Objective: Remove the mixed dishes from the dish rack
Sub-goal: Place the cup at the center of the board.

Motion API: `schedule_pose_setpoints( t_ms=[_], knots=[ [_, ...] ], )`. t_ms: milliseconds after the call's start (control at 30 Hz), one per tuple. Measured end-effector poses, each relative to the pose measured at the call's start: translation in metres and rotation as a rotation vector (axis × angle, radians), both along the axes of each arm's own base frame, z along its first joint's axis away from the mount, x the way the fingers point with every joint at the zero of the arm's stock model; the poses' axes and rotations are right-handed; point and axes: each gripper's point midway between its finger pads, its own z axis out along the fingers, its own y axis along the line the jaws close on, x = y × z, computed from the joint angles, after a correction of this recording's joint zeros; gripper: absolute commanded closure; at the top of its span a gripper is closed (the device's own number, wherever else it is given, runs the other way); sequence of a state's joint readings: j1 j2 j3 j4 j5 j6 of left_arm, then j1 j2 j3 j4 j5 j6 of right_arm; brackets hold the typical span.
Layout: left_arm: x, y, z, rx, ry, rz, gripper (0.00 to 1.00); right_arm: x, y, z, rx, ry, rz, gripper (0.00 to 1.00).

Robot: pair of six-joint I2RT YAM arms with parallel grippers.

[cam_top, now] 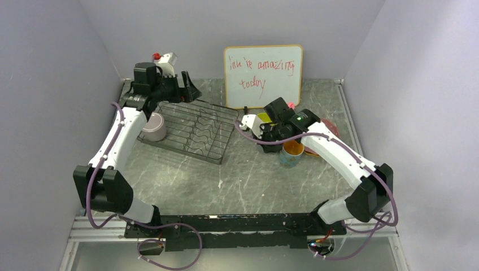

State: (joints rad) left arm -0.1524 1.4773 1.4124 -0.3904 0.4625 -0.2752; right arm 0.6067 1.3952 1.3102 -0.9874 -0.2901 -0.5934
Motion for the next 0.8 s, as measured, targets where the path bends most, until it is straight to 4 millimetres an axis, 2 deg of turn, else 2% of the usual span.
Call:
schedule_pose_setpoints(
  t_ms=[200,400,800],
  knots=[
    [-0.001,0.035,0.016,0.042,-0.047,0.099,0.06,-0.002,-0.001,-0.033,-0.158,0.038,0.046,1.0],
    [-0.008,0.045,0.034,0.072,-0.105,0.13,0.06,-0.005,0.0,-0.058,-0.238,0.078,0.078,1.0],
    [-0.008,0.058,0.027,0.136,-0.107,0.158,0.06,0.002,0.006,-0.092,-0.279,0.106,0.082,1.0]
  ],
)
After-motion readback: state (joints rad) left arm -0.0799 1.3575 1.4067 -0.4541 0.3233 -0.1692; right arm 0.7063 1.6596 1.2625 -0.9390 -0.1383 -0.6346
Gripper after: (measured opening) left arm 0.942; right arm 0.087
